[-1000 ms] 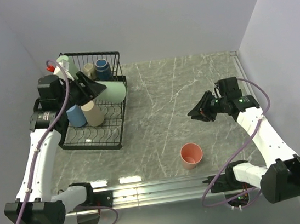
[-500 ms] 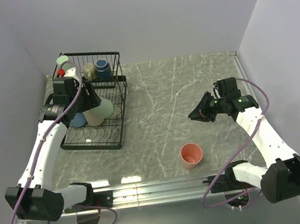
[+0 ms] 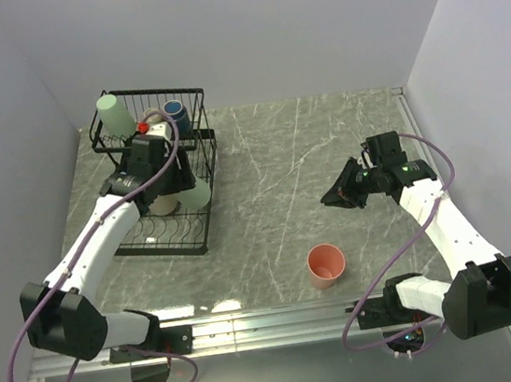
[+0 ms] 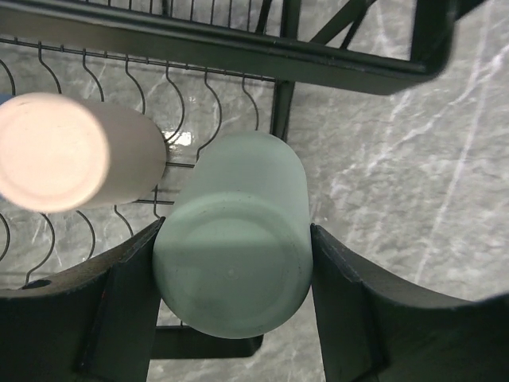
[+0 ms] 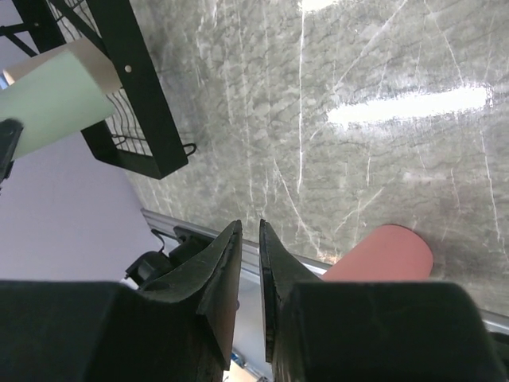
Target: Load the cups into the dish rack
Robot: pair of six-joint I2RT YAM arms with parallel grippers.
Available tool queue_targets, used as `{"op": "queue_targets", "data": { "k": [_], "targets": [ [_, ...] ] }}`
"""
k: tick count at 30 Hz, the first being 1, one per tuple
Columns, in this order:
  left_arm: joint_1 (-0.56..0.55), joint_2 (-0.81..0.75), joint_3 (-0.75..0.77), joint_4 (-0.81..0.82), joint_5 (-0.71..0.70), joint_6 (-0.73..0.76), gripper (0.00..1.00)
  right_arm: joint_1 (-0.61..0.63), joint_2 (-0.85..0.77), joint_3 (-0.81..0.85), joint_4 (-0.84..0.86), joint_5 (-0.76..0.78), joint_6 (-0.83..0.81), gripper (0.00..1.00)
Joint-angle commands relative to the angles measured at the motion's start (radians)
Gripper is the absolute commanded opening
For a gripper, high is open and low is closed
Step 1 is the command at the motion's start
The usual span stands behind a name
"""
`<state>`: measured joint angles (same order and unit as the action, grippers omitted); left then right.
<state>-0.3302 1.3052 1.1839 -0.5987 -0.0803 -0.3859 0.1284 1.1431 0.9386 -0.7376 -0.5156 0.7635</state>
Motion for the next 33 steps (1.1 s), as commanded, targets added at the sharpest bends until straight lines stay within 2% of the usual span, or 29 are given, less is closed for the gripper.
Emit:
{"op": "queue_targets", "data": {
  "k": [1,6,11,21,33],
  "targets": [
    [-0.024,0.026,0.045,0.050,-0.094,0.005,0.00,0.007,-0.002,0.022,-0.013,0.012,-0.020,0.22],
    [-0.038,0.060,0.079,0.023,-0.193,0.041,0.00,0.005,-0.003,0.023,-0.025,0.017,-0.029,0.21],
    [-0.038,0.054,0.072,0.023,-0.219,0.058,0.00,0.005,-0.005,0.019,-0.031,0.022,-0.035,0.20],
    [-0.038,0.086,0.028,0.066,-0.159,0.002,0.00,0.005,0.018,0.032,-0.028,0.019,-0.046,0.18],
    [-0.049,0.121,-0.013,0.094,-0.153,-0.034,0.00,0.004,0.015,0.022,-0.034,0.019,-0.058,0.15]
  ]
}}
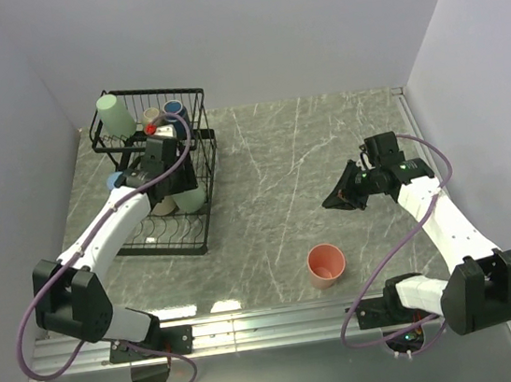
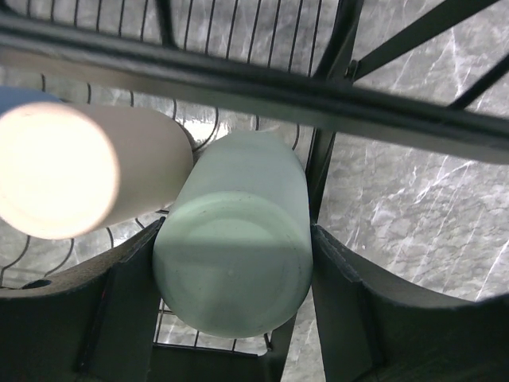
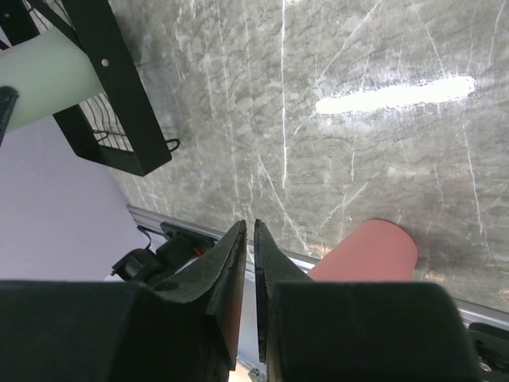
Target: Load the cups into the dish rack
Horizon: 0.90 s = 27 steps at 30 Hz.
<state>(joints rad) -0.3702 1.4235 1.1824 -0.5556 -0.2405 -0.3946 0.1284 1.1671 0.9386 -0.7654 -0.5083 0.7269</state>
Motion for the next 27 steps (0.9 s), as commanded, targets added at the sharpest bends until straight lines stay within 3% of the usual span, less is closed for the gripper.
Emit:
{"op": "queue_targets", "data": {
  "k": [1,4,17,21,27],
  "targets": [
    [-0.009,0.003,-0.017,0.055,0.004,-0.027,0.00,0.005,-0.009,0.022,-0.005,0.011,-0.023,0.15],
    [-0.012,0.011,-0.023,0.062,-0.013,-0.039,0.01,0.004,-0.012,0.016,-0.008,0.010,-0.024,0.13],
    [-0.032,0.037,-0.032,0.077,-0.125,-0.090,0.33,0.005,-0.020,0.014,-0.015,0.010,-0.035,0.14],
    [-0.039,0.032,-0.033,0.075,-0.126,-0.090,0.58,0.004,-0.023,0.014,-0.018,0.014,-0.037,0.14],
    [-0.042,0.025,-0.009,0.051,-0.174,-0.098,0.79,0.004,-0.033,-0.001,-0.009,0.013,-0.037,0.15]
  ]
}}
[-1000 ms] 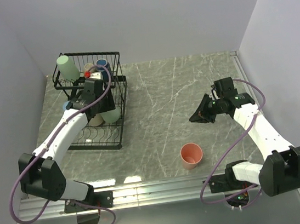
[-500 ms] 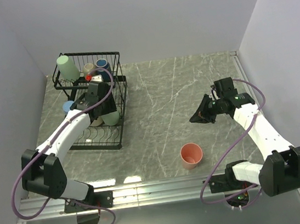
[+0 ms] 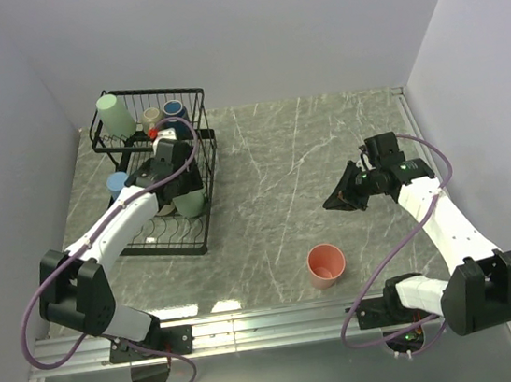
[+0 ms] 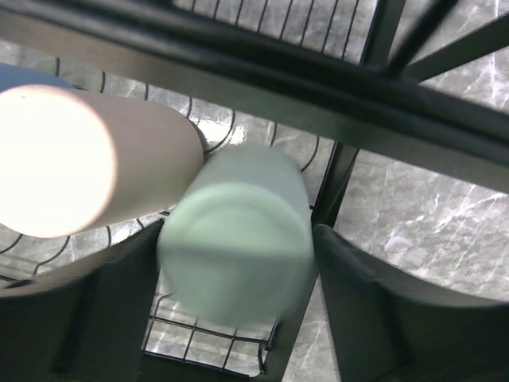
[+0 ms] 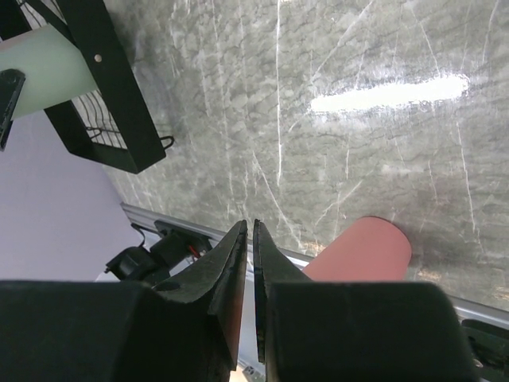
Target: Load the cups into the dish rack
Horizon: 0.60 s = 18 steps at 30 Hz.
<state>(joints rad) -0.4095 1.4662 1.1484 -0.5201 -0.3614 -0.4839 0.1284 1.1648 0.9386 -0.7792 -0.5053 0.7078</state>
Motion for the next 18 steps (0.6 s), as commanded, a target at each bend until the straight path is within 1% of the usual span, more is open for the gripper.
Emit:
{"op": "queue_targets", "data": {
  "k": [1,2,5,10,18],
  "targets": [
    [-0.003,-0.020,0.030,0.012,-0.054,-0.010,0.83,0.005,-0.031,-0.006,0.006,0.008,-0.016,0.15],
    [-0.003,-0.020,0.037,0.009,-0.051,-0.010,0.87,0.005,-0.033,-0.007,0.006,0.008,-0.016,0.15],
    [-0.006,-0.021,0.048,0.002,-0.056,-0.012,0.95,0.004,-0.039,-0.011,0.011,0.008,-0.016,0.15],
    [-0.012,-0.036,0.085,-0.034,-0.062,-0.019,0.98,0.004,-0.045,-0.020,0.020,0.007,-0.016,0.15],
    [-0.025,-0.095,0.241,-0.126,-0.027,-0.048,0.99,0.004,-0.089,-0.044,-0.015,0.053,-0.065,0.15]
  ]
}}
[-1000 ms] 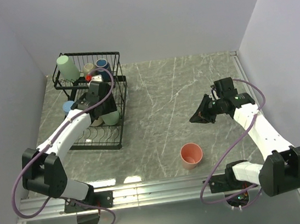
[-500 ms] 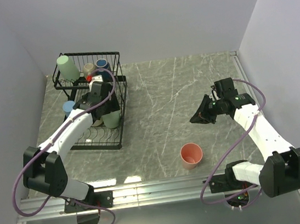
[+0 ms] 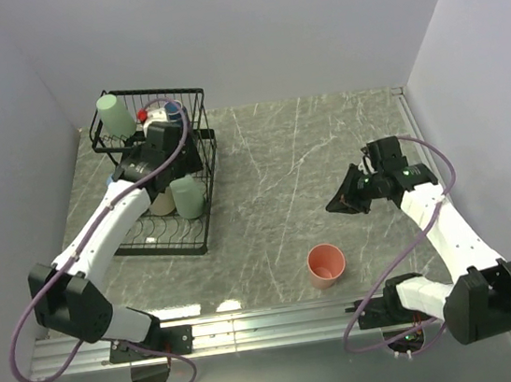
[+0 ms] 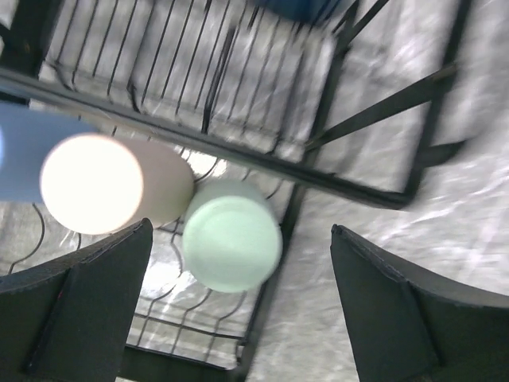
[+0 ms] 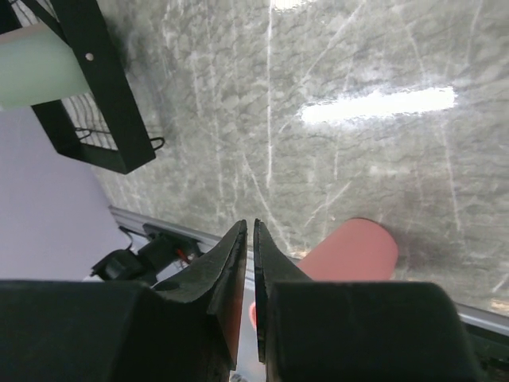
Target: Load the cups into the dish rack
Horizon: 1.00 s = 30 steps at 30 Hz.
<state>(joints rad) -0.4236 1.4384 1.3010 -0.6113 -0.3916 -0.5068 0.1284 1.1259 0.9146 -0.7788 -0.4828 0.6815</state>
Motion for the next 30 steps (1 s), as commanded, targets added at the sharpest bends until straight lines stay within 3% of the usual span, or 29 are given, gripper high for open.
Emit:
{"op": "queue_targets", "data": {
  "k": [1,4,7,13,19,25,30],
  "targets": [
    [-0.012,-0.084,0.101,-0.042,0.010,-0.035,0.99,0.005,-0.060,-0.038,-0.017,0.027,-0.042,0.16],
    [-0.015,-0.114,0.144,-0.067,0.019,-0.053,0.99,0.007,-0.100,-0.069,-0.016,-0.005,-0.049,0.21],
    [-0.015,-0.136,0.184,-0.094,0.026,-0.071,0.99,0.014,-0.143,-0.056,-0.065,0.001,-0.066,0.39],
    [-0.020,-0.139,0.198,-0.097,0.062,-0.101,0.97,0.016,-0.248,0.001,-0.229,0.081,-0.122,0.49],
    [-0.033,-0.098,0.231,-0.102,0.096,-0.113,0.95,0.105,-0.324,0.009,-0.350,0.147,-0.155,0.51],
    [-0.050,-0.075,0.267,-0.111,0.103,-0.121,0.94,0.276,-0.345,-0.025,-0.352,0.237,-0.083,0.51],
    [-0.064,-0.101,0.261,-0.128,0.091,-0.131,0.94,0.304,-0.336,-0.071,-0.320,0.285,-0.074,0.51]
  ]
}}
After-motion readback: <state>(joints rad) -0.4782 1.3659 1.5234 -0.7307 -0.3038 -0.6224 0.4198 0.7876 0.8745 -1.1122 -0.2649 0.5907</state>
